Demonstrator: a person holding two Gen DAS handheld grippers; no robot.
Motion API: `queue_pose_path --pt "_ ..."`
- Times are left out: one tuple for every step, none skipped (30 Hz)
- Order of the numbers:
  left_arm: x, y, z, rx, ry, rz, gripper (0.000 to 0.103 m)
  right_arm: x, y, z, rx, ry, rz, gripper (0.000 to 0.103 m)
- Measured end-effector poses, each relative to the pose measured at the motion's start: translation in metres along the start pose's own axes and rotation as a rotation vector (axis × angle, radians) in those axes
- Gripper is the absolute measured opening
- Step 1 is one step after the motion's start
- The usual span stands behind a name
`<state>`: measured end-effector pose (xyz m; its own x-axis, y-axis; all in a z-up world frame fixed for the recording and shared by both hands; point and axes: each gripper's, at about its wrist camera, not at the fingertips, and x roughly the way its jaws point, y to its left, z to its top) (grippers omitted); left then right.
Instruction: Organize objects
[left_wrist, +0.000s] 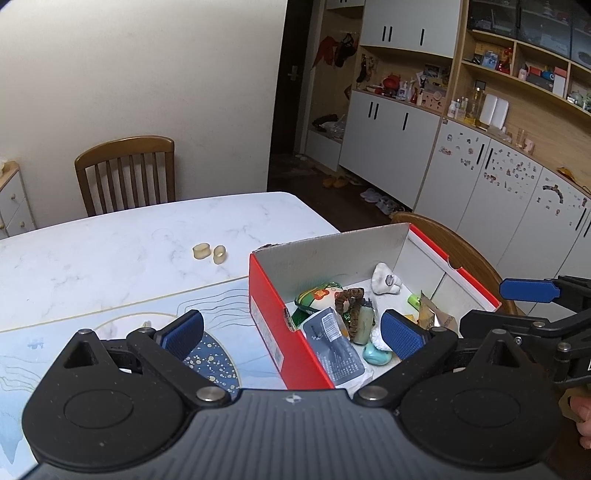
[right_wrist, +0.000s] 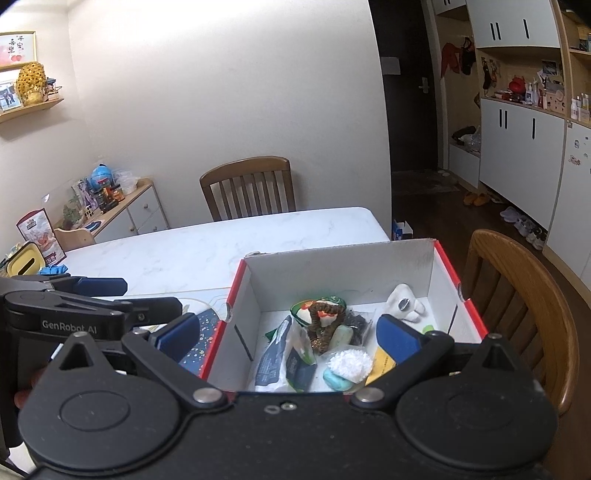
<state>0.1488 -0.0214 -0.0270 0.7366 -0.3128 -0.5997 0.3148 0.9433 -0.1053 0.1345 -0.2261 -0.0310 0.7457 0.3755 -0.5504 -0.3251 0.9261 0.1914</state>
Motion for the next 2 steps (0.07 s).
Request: queue_pose_path --pt "-0.0001 0.0019 -0.0004 0.001 0.0 -0.004 0.103 -0.0001 0.0021 -0.0005 0.001 0.001 -0.003 0.102" --pt "-0.0006 0.0039 -0.0006 0.001 0.001 -0.01 0.103 0.0002 0.0039 -0.0009 0.004 0.002 -0.005 0.102"
